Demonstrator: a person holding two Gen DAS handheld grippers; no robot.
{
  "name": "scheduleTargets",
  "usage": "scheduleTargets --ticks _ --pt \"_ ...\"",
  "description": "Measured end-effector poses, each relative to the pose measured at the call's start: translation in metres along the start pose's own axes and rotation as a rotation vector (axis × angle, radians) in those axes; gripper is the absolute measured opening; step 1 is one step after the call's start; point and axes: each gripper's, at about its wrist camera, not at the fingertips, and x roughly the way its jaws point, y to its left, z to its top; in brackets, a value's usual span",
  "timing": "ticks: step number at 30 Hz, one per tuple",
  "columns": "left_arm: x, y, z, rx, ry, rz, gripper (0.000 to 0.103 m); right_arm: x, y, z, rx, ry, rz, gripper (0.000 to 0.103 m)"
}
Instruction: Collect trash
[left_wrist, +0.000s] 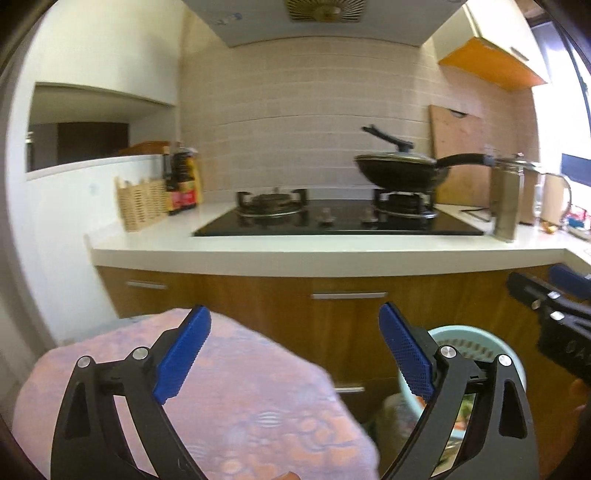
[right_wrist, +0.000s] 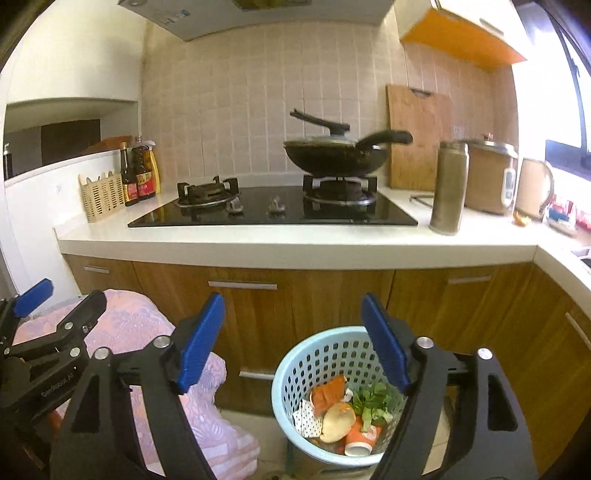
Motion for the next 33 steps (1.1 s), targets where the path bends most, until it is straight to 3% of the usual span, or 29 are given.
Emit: scheduleTargets --ticks 4,8,33 --pt "0.003 0.013 -0.003 -0.015 0.018 0.043 0.09 0.0 0.015 -0.001 -0.013 -0.021 -0.003 0.079" --pt "0.005 0.022 -0.006 -0.049 0.038 0.025 0.092 0.001 0.022 -0.002 -0.016 -0.032 -0.01 0.08" --pt "0.014 0.011 -0.018 -0.03 0.073 0.022 0.095 0.002 0.0 -0.006 0.069 -0.036 -0.049 0.083"
